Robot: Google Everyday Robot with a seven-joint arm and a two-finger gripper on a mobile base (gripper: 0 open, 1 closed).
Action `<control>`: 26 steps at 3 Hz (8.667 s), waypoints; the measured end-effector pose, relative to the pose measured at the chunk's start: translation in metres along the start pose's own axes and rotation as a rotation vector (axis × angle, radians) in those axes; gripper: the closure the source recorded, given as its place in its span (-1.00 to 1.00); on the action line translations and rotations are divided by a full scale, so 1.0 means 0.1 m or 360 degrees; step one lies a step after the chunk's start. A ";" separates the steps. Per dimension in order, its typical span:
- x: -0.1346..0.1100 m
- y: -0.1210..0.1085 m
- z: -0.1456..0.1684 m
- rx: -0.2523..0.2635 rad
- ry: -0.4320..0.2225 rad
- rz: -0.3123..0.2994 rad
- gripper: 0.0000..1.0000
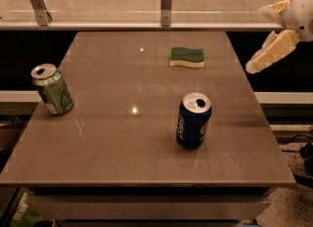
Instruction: Move sponge near green can
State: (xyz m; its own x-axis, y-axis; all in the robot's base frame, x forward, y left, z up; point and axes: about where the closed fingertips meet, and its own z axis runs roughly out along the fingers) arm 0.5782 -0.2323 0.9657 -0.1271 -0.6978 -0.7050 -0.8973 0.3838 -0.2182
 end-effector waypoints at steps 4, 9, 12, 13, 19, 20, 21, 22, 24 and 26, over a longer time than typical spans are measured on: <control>0.28 -0.32 0.53 -0.0099 -0.0212 0.0064 -1.00; 0.32 -0.66 1.11 -0.0189 -0.0296 0.0101 -1.00; 0.31 -0.76 1.41 -0.0165 -0.0331 0.0180 -1.00; 0.29 -0.75 1.53 -0.0189 -0.0352 0.0176 -1.00; 0.15 -0.63 2.08 -0.0291 -0.0397 0.0134 -1.00; 0.18 -0.58 2.17 -0.0317 -0.0364 0.0131 -1.00; 0.17 -0.57 2.20 -0.0324 -0.0367 0.0131 -0.65; 0.16 -0.56 2.23 -0.0334 -0.0368 0.0131 -0.17; 0.15 -0.54 2.27 -0.0343 -0.0369 0.0130 0.74; 0.13 -0.53 2.27 -0.0344 -0.0362 0.0129 1.00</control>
Offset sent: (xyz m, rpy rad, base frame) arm 0.0380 -0.0053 -0.0327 0.1415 -0.0172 0.0145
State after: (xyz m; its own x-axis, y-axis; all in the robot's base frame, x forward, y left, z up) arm 0.7205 -0.1243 0.8150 -0.1257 -0.5079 -0.8522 -0.9602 0.2781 -0.0241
